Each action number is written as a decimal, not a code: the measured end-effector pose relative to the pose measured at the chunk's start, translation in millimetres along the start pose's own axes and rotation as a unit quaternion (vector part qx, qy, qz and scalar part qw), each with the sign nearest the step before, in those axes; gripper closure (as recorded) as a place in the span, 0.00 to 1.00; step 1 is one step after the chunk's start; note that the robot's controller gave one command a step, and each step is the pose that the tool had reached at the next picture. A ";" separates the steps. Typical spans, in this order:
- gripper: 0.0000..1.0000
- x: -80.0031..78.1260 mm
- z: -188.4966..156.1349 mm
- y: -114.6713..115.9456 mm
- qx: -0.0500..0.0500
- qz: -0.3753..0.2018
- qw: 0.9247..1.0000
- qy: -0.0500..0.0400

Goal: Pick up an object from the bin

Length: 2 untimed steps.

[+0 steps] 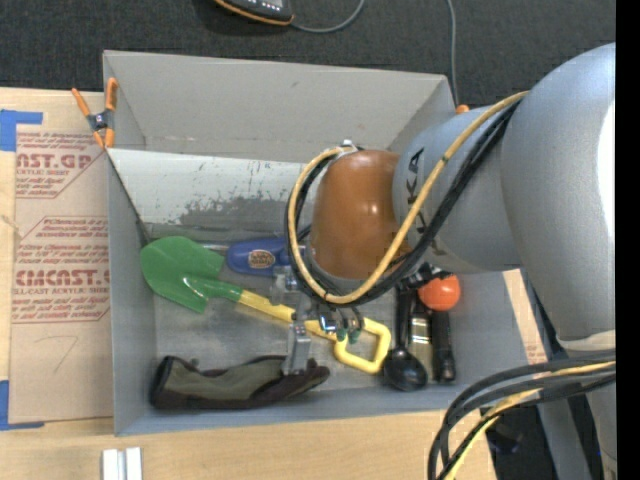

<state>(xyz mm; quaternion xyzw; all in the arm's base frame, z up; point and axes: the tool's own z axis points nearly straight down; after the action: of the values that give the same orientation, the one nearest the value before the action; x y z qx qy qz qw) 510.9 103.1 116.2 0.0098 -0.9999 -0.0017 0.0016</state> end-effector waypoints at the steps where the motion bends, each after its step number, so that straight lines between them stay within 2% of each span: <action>1: 0.00 31.3 4.1 19.1 0.001 0.011 1.000 -0.004; 2: 0.00 31.3 4.1 19.0 0.001 0.011 1.000 -0.004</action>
Offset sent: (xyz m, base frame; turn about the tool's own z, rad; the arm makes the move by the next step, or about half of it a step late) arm 0.0000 0.0000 0.0000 0.0000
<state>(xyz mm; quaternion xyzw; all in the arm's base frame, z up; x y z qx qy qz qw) 479.2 121.5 112.3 -0.0012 -1.0000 -0.0006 -0.0025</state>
